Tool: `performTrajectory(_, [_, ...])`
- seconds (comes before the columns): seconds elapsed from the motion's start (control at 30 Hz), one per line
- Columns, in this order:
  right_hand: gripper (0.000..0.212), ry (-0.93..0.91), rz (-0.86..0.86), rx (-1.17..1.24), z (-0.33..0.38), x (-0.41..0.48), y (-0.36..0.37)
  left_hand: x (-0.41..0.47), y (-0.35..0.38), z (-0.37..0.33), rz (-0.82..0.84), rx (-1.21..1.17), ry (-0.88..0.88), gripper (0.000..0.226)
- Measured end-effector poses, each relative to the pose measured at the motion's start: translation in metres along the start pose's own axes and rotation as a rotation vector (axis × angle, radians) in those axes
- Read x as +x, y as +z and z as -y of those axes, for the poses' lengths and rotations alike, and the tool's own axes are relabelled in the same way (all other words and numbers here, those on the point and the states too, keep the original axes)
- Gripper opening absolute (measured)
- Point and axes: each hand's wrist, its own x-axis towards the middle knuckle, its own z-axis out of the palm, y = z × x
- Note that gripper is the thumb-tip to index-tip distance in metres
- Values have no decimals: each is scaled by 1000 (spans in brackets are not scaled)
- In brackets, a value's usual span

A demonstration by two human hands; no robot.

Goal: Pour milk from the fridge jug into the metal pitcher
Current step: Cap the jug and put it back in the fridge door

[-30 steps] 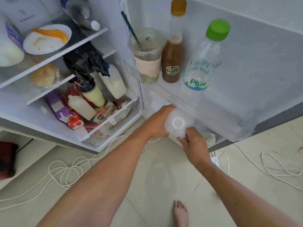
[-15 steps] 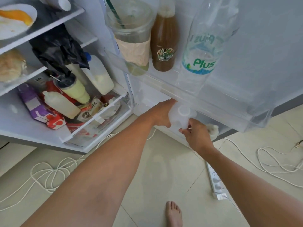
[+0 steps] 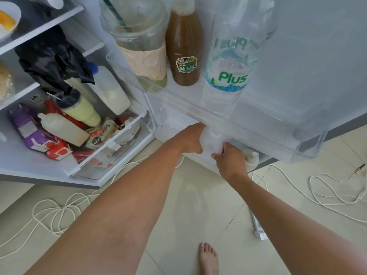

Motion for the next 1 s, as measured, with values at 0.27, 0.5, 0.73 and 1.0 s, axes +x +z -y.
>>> performTrajectory(0.27, [43, 55, 39, 139, 11, -38, -27, -33, -1, 5, 12, -80, -74, 110])
performTrajectory(0.5, [17, 105, -42, 139, 18, -95, -93, -122, -15, 11, 28, -123, -189, 105])
performTrajectory(0.73, [27, 213, -142, 147, 32, -153, -181, -209, -64, -27, -141, -221, -206, 80])
performTrajectory(1.0, [54, 126, -520, 702, 75, -186, -305, -287, -140, -90, -338, -358, -187, 66])
